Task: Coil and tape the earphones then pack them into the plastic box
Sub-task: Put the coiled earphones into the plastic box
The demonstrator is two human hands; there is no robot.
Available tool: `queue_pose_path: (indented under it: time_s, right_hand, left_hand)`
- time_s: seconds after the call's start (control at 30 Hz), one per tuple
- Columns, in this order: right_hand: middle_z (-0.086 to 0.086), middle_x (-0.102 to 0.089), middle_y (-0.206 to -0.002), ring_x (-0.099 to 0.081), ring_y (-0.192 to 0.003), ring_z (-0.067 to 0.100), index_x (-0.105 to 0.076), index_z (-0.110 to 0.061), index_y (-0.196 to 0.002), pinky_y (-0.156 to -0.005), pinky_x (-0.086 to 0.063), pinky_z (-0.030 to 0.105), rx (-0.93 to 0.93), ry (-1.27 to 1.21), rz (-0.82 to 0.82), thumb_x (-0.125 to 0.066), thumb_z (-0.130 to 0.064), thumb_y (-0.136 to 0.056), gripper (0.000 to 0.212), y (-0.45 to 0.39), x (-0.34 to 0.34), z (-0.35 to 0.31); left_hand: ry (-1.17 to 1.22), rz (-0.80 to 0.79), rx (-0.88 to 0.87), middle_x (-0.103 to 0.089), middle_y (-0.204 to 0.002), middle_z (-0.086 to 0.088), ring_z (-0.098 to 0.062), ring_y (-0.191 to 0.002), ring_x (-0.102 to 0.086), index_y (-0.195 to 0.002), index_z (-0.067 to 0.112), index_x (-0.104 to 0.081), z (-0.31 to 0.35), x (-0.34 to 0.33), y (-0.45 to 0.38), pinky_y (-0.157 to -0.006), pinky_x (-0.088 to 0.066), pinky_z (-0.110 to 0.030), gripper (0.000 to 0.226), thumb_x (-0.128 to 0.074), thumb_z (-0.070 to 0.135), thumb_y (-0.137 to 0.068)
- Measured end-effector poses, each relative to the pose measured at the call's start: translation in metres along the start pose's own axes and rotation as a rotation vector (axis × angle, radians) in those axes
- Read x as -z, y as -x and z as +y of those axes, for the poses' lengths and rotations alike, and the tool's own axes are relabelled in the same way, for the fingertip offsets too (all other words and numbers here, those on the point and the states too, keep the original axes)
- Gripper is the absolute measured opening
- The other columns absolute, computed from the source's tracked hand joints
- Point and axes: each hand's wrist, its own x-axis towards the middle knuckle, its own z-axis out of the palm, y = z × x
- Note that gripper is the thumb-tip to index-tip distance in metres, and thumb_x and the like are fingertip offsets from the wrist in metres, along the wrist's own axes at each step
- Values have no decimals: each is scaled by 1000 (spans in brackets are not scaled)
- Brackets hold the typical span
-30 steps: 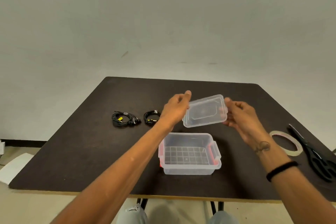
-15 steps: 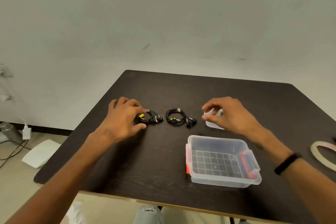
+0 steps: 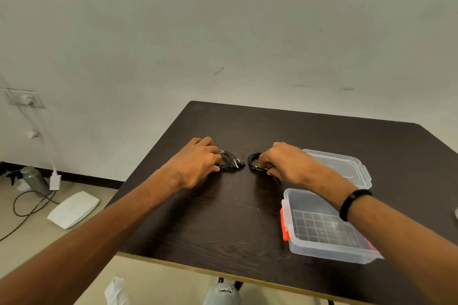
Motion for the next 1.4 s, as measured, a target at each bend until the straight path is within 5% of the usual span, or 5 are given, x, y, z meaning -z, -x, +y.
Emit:
queue_pose_path:
  time_s: [0.13,0.4,0.77,1.1,1.4]
  right_hand:
    - [8,-70,-92,-64,-93,31,-67,-21,-93,-72,-53,42,43,36,37,-66,-12,-90,9,-1,0,-6]
    - [-1,-77,-94,-69,-87,20,-77,-20,-105,-78,-58,40,-1,-124,107,-75,-17,-86,19,4,2,-3]
    - [-15,-63,-66,-56,-58,5,-82,-19,-96,-57,-43,9,-166,-450,350,-78,-8,-85,17,54,51,3]
    - [0,-81,-82,-77,-78,12,-82,-17,-92,-72,-60,20,-275,-895,552,-89,-12,-81,14,130,108,2]
    - [4,-81,-81,-64,-62,5,-80,-7,-91,-54,-49,20,-395,-1210,552,-90,-5,-76,18,194,100,8]
  left_hand:
    - [-102,94,-93,-67,-105,-1,-25,-105,-56,-105,16,-66,6,-6,3,-91,-49,-39,24,-50,33,-107]
    - [-148,124,-54,-63,-104,-3,-23,-99,-55,-105,17,-60,9,-13,7,-90,-49,-39,33,-35,38,-109]
    - [-92,336,-65,-64,-96,-4,-25,-90,-55,-101,14,-62,22,42,-2,-76,-51,-41,30,-43,36,-107]
    - [-39,546,-283,-66,-94,-6,-28,-93,-58,-100,10,-65,92,162,-10,-72,-49,-41,36,-41,36,-109]
    - [212,553,-309,-60,-92,3,-18,-92,-49,-97,17,-60,159,148,8,-80,-41,-28,29,-46,40,-108]
